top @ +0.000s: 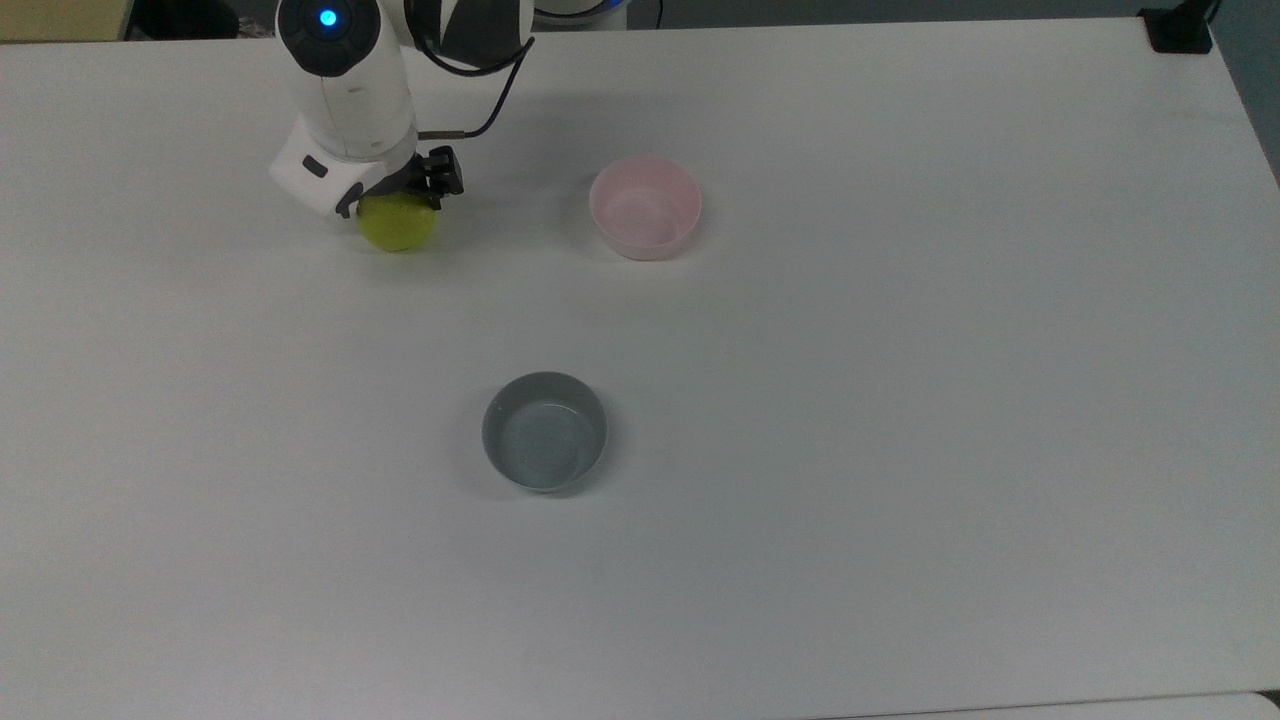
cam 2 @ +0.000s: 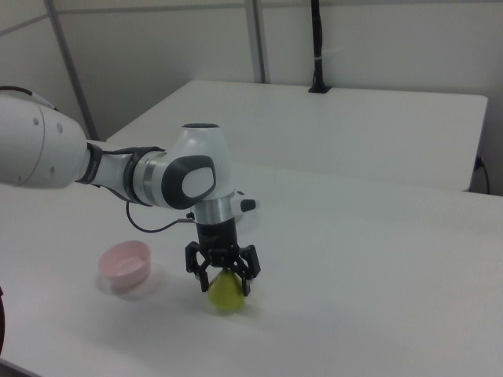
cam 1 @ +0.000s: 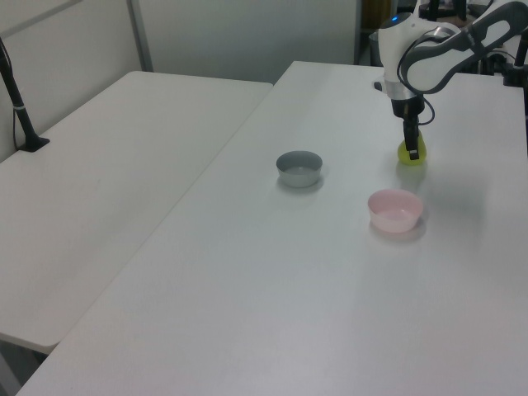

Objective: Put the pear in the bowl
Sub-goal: 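Lower the open gripper around the pear and close on it, then lift the pear and carry it toward the pink bowl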

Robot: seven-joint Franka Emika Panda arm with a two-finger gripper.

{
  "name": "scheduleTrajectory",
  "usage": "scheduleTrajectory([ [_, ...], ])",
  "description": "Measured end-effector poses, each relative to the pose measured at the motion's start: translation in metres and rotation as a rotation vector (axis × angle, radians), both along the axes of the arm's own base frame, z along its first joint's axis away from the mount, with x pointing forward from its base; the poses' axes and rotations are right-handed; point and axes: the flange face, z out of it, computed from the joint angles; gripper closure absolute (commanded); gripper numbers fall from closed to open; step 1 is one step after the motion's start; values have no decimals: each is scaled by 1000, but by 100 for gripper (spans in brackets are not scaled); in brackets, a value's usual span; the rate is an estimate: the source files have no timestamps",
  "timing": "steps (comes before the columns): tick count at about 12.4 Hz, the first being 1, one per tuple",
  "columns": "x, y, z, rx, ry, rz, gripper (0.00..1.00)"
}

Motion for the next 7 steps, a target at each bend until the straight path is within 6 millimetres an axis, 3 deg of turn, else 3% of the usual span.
scheduleTrajectory([
  [1,0,0,-3,1,3,1,0],
  [2,0,0,-4,1,5,1,8],
  [4,0,0,-4,1,5,1,43],
  [5,0,1,-4,1,5,2,56],
  [7,1,1,-3,1,3,2,60],
])
